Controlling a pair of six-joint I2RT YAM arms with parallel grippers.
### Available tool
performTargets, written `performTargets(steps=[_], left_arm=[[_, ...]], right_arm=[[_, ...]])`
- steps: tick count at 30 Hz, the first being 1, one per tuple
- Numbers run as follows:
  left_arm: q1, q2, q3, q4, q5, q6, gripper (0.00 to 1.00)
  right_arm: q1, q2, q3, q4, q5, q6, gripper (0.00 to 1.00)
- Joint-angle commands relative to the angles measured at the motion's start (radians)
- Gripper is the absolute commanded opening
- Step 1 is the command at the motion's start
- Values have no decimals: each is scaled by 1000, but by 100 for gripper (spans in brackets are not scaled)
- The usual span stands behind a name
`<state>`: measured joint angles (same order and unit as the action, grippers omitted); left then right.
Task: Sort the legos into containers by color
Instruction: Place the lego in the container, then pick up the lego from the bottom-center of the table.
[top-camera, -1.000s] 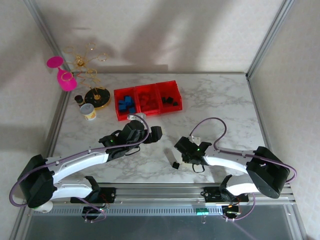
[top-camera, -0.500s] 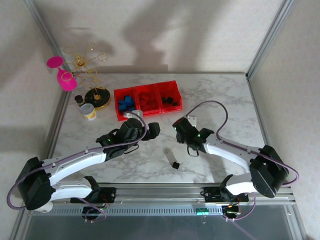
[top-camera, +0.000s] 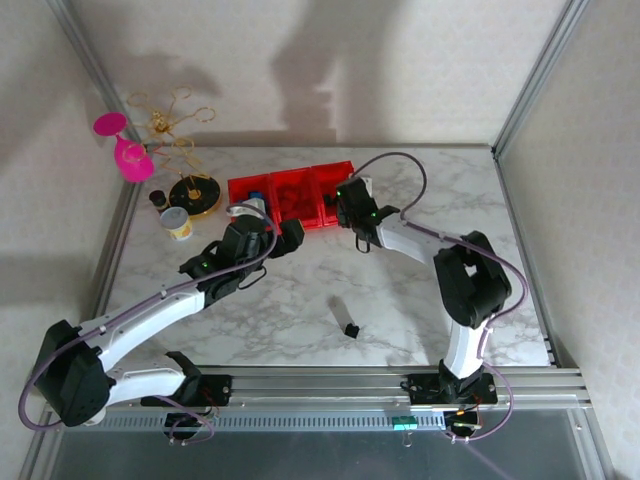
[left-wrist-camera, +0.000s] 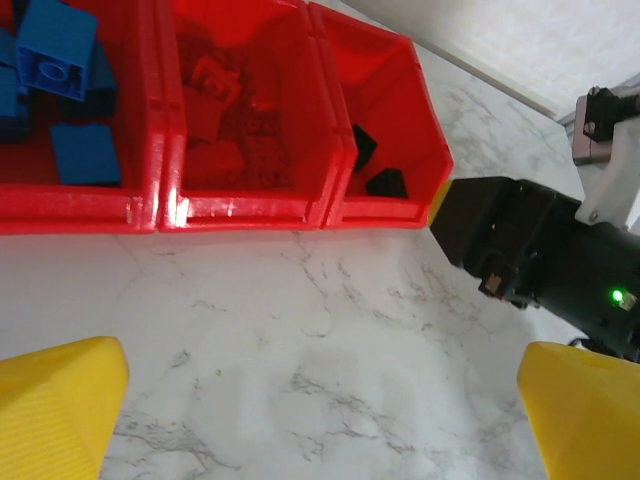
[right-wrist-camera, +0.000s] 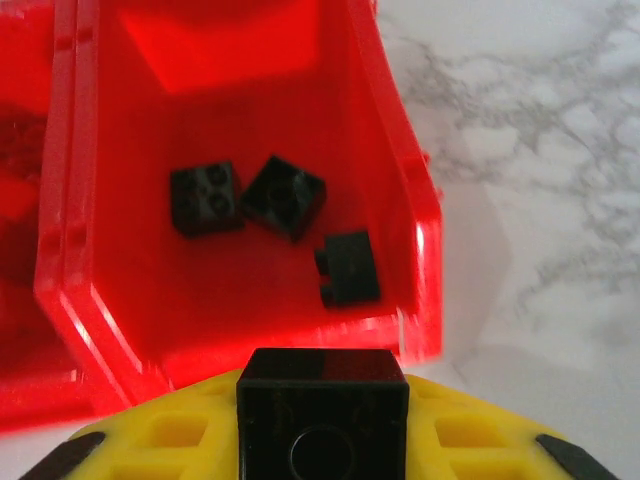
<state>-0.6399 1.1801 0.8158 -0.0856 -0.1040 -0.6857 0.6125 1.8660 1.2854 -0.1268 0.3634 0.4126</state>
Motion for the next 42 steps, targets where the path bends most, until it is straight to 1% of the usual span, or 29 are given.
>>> performTargets(steps=[1,8,13,18,20,22,26,28,32,35,39,42], left_arm=[[33,12,29,6,36,21,100],[73,22,31,10,55,32,100],[87,30,36,11,65,32,100],[90,35,46,6,72,34,99],[91,31,49,1,79,35,100],[89,23,46,-1,91,40,100],[86,0,33,-10,99,40,100],[79,-16,18,-7,111,34,99],[58,-42,-10,-25,127,28,100],[38,-63,-34,-46,121,24,100],[-12,-80,-59,-63,110,10,100],[-61,-102,-88,-63,89,-13,99]], right_arm=[[-27,74,99,51,-24,-61,33],[-59,213,273,61,-37,-118,36],[-70,290,373,54,-60,-161,42],[-72,295,405,38,-80,-167,49],[-72,266,393,29,-102,-158,50],[-69,216,354,33,-134,-147,51],[-58,108,251,5,-156,-107,54],[-47,39,169,-3,-176,-86,56],[-17,-85,36,-59,-171,-47,59],[19,-185,-74,-94,-180,-26,61],[77,-306,-194,-188,-127,42,65],[148,-378,-272,-264,-102,118,66]])
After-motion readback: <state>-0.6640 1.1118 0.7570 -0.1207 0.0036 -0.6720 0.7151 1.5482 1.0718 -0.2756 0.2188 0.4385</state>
